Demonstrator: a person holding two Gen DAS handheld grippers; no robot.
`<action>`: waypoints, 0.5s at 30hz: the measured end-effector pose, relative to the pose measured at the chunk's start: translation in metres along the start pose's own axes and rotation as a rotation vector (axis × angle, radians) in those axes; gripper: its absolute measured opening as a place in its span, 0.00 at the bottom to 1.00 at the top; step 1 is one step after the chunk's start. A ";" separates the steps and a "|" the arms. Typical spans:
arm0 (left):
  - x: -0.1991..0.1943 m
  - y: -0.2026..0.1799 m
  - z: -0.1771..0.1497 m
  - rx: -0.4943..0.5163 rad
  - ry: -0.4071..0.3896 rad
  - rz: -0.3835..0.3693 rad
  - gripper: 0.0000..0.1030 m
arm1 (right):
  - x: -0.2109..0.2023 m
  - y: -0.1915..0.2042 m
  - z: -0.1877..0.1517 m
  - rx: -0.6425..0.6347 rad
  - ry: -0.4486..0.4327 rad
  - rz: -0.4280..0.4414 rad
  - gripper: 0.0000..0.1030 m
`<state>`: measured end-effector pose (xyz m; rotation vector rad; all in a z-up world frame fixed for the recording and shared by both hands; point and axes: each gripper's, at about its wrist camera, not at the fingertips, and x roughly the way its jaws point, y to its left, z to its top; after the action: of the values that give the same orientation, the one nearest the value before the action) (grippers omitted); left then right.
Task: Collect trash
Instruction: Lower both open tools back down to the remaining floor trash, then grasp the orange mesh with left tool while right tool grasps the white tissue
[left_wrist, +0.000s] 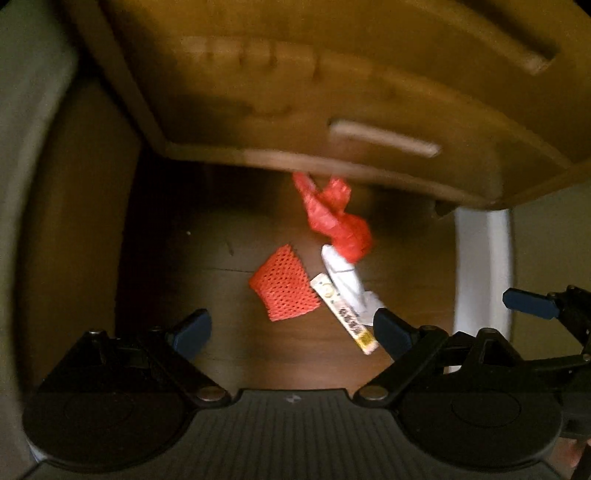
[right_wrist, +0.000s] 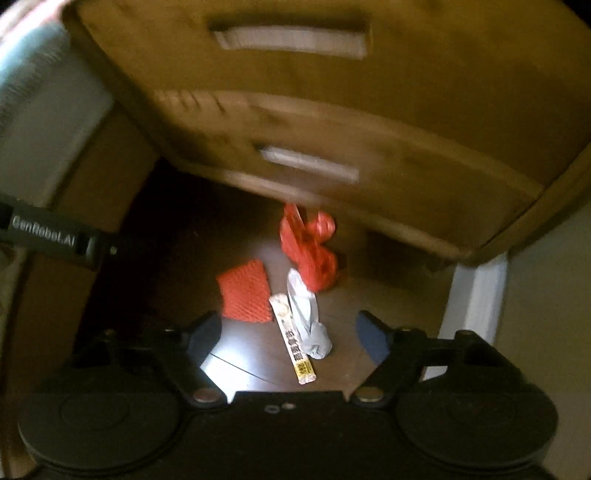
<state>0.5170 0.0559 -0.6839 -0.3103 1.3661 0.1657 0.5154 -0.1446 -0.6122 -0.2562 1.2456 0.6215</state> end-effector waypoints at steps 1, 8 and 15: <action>0.018 0.001 -0.001 -0.009 0.010 0.001 0.92 | 0.018 -0.004 -0.005 0.009 0.010 0.000 0.75; 0.133 0.016 -0.005 -0.121 0.099 0.018 0.92 | 0.130 -0.024 -0.040 0.032 0.104 0.009 0.66; 0.215 0.035 -0.006 -0.232 0.160 0.010 0.92 | 0.209 -0.042 -0.060 0.058 0.158 -0.010 0.59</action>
<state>0.5439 0.0734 -0.8996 -0.5197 1.5096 0.3150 0.5293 -0.1463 -0.8334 -0.2664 1.4111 0.5638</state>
